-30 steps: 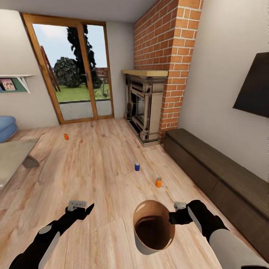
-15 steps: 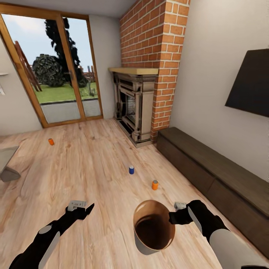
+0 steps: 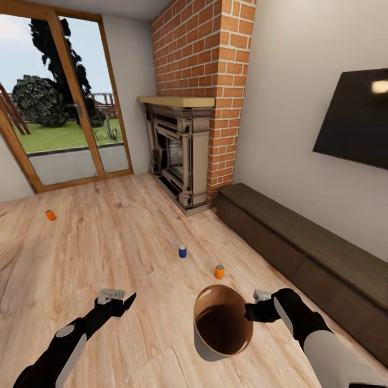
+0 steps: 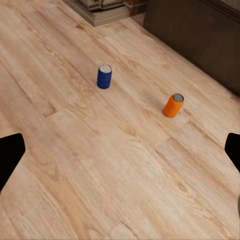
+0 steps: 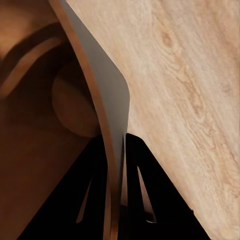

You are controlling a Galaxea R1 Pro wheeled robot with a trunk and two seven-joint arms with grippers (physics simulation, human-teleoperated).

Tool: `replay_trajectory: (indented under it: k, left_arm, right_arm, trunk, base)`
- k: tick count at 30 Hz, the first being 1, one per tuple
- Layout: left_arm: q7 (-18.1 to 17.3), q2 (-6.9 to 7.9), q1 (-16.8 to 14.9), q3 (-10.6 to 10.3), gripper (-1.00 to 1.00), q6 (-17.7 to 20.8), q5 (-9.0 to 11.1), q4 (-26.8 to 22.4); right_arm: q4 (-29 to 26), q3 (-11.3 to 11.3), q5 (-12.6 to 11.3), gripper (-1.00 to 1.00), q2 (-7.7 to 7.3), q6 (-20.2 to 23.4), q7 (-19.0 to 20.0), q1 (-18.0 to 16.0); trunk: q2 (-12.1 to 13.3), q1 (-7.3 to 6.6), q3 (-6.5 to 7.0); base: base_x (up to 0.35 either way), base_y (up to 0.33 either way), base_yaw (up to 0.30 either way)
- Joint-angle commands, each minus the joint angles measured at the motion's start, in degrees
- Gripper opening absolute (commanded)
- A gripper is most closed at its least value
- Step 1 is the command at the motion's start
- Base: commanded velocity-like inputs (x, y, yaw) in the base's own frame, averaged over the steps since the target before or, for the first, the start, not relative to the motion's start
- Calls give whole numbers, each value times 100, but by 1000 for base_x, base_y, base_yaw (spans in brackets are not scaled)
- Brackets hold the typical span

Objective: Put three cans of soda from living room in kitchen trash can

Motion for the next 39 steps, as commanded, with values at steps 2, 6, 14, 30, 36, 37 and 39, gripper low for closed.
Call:
replay_trajectory:
  k: [2, 6, 14, 30, 36, 37, 39]
  left_arm:
    - [0, 0, 2, -1, 100, -2, 0, 0]
    - [0, 0, 4, -4, 100, -1, 0, 0]
    - [0, 0, 5, -5, 100, 9, 0, 0]
    - [7, 0, 5, -13, 100, -40, 0, -2]
    - [9, 0, 5, -17, 100, -50, 0, -7]
    - [9, 0, 5, -19, 100, -55, 0, -8]
    - [9, 0, 5, -21, 100, -60, 0, -8]
  right_arm:
    - [0, -14, -138, -100, 1, 36, 40, -1]
    - [5, -10, -144, -100, 8, 46, 34, -1]
    - [6, -31, -154, -100, 7, 79, 32, 0]
    - [3, -238, -150, -100, 2, 82, 32, 0]
    - [2, -269, -148, -100, 2, 83, 32, 0]
    - [2, -271, -148, -100, 2, 82, 32, 0]
    - [2, -272, -148, -100, 2, 83, 32, 0]
  trunk:
    - [0, 0, 0]
    - [0, 0, 0]
    - [0, 0, -1]
    - [0, 0, -2]
    - [0, 0, -2]
    - [0, 0, -2]
    - [0, 0, -2]
  base:
    - [54, 39, -28]
    - [51, 40, -9]
    - [195, 190, -61]
    - [231, 115, -231]
    - [130, -234, -243]
    - [64, -268, -243]
    - [37, -273, -243]
